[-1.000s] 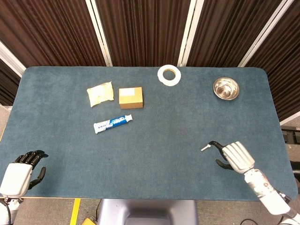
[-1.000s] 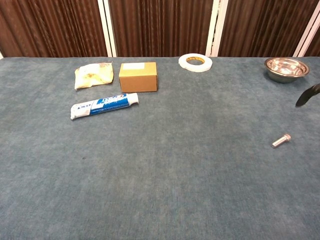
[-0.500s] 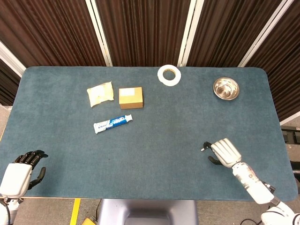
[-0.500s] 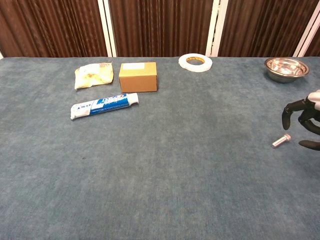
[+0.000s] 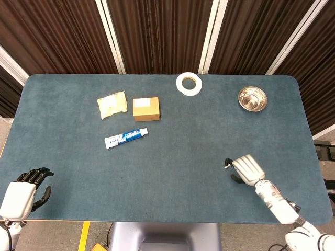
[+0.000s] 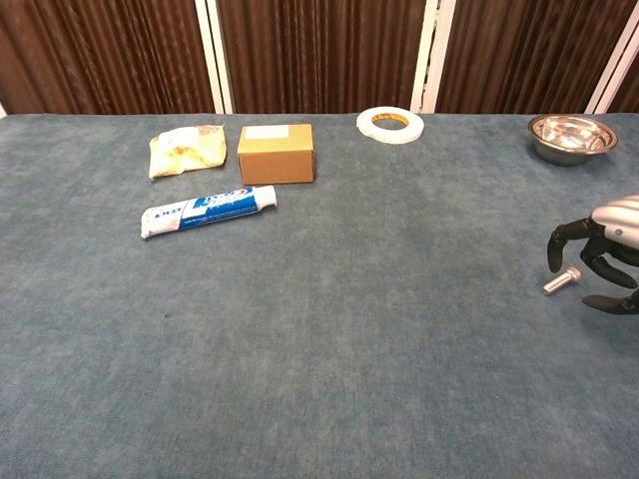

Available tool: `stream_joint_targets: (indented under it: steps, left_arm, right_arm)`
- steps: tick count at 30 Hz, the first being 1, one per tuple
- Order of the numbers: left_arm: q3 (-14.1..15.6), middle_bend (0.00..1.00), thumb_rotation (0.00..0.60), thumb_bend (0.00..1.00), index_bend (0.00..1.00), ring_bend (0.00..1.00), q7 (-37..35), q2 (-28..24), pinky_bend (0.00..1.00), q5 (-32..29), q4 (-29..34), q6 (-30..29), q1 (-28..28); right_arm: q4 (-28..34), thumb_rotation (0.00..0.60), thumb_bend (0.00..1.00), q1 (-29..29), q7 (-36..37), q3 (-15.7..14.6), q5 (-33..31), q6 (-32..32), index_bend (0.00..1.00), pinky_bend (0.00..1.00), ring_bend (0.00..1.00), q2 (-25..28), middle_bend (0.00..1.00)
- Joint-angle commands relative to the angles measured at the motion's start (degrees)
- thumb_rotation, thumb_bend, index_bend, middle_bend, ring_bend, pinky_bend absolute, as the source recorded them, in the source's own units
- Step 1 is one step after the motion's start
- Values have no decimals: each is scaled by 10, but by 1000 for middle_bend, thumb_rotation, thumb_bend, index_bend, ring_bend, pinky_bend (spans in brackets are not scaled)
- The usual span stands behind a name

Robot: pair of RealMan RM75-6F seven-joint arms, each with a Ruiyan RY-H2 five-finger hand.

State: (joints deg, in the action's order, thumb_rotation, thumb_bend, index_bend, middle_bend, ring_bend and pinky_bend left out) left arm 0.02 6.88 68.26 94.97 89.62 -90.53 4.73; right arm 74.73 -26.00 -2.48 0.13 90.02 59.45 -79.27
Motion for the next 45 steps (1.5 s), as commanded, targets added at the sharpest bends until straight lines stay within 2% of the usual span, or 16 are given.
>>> stream_joint_targets:
  steps: [1, 14, 28, 40, 45]
  left_arm:
    - [0, 295, 600, 451, 361, 302, 0, 0, 421, 0, 0, 0, 0]
    - [1, 295, 600, 451, 361, 302, 0, 1, 421, -1, -2, 5, 1]
    - [2, 295, 600, 452, 362, 302, 2, 1, 421, -1, -2, 6, 1]
    - [2, 296, 600, 451, 359, 302, 4, 1, 421, -2, -2, 8, 2]
    - [2, 296, 600, 451, 359, 302, 4, 1, 422, -3, -2, 8, 2]
  right_arm:
    - [-8, 600, 411, -3, -1, 0, -2, -1, 507, 968, 994, -7, 892]
    - [-40, 600, 411, -15, -17, 8, -37, -24, 507, 968, 994, -34, 892]
    - [-60, 600, 411, -23, -19, 6, -45, -31, 517, 968, 995, -54, 894]
    - [-78, 600, 412, -27, -11, 4, -43, -28, 577, 971, 1000, -68, 901]
    - [-86, 600, 441, -28, -11, 3, -43, -26, 620, 973, 1000, -73, 903]
